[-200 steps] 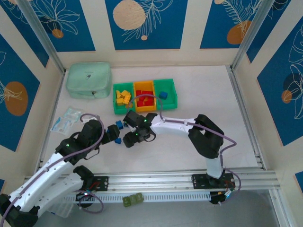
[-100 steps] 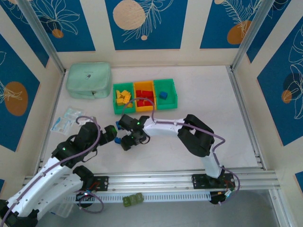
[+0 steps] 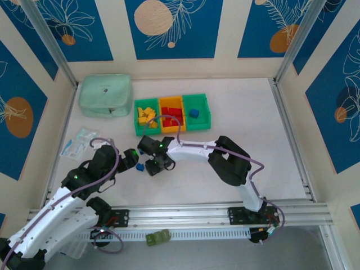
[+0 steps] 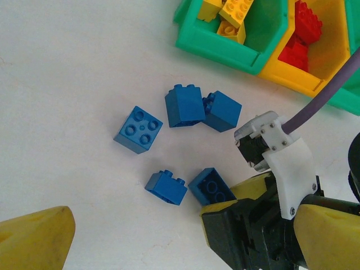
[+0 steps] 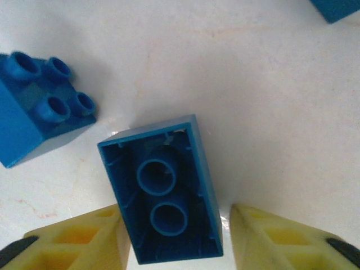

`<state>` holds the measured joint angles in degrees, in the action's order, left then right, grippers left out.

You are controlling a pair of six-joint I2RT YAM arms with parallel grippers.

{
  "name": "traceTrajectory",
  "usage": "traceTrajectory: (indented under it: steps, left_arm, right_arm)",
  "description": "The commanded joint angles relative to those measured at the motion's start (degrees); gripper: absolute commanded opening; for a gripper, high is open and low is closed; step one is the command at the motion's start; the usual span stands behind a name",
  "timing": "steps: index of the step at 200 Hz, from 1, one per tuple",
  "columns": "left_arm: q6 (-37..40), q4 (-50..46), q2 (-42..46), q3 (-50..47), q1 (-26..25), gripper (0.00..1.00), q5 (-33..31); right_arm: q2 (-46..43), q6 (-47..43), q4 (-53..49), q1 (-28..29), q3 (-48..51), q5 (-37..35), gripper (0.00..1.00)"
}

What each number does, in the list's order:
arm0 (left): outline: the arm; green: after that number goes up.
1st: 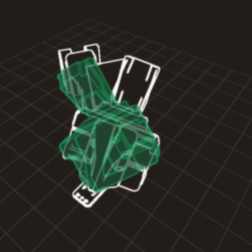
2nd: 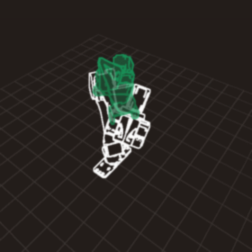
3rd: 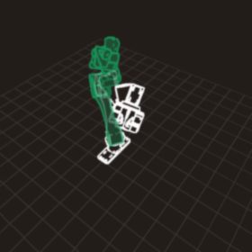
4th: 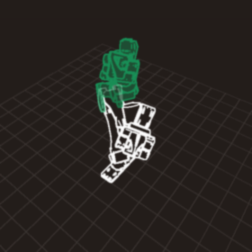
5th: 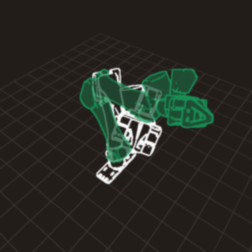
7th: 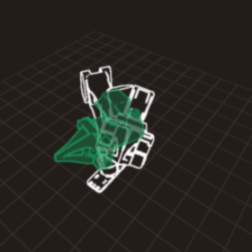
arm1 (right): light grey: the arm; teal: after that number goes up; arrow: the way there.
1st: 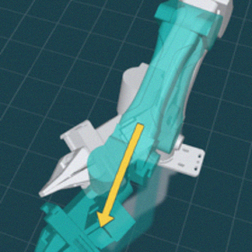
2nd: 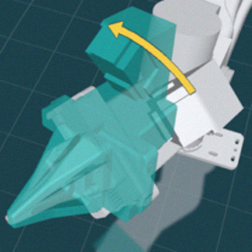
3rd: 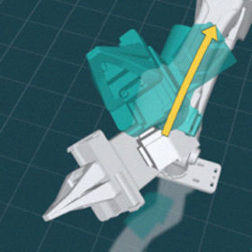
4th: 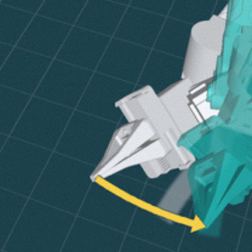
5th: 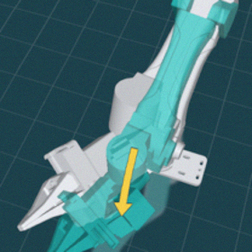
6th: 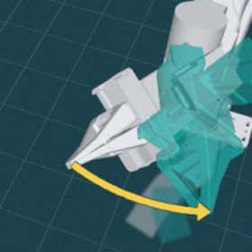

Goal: Sort the legos into containers by color
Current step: Pick up the lego from the bottom-center of the table, then place the lego in the container.

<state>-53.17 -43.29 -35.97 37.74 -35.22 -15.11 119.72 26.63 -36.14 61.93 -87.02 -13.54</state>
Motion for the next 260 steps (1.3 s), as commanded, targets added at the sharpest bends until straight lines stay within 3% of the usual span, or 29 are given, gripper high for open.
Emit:
traceTrajectory:
  steps: [1, 46, 129, 198, 260]
  left_arm:
    - [0.1, 0.4, 0.0, -0.5, 0.8, 0.99, -0.4]
    - [0.5, 1.1, -1.1, 0.0, 0.9, 0.99, 0.5]
    - [3.6, 3.8, -6.1, 3.3, 0.9, 0.99, 5.1]
    - [5.3, 13.2, -16.5, 5.9, 0.1, 0.99, 14.2]
    - [6.7, 22.2, -26.6, 9.6, -1.9, 0.99, 16.4]
  right_arm:
    - [1.4, -1.0, -1.0, 0.4, -1.9, -0.8, 0.45]
    - [0.1, -1.4, -2.0, 0.2, -1.7, -2.0, 0.34]
    - [-12.2, 2.3, -2.7, -4.0, 6.7, -1.5, 0.31]
    - [-21.1, 1.5, -5.2, -16.5, 9.8, -4.4, 0.32]
    - [-15.9, -0.1, -4.7, -28.6, 1.9, -7.0, 0.32]
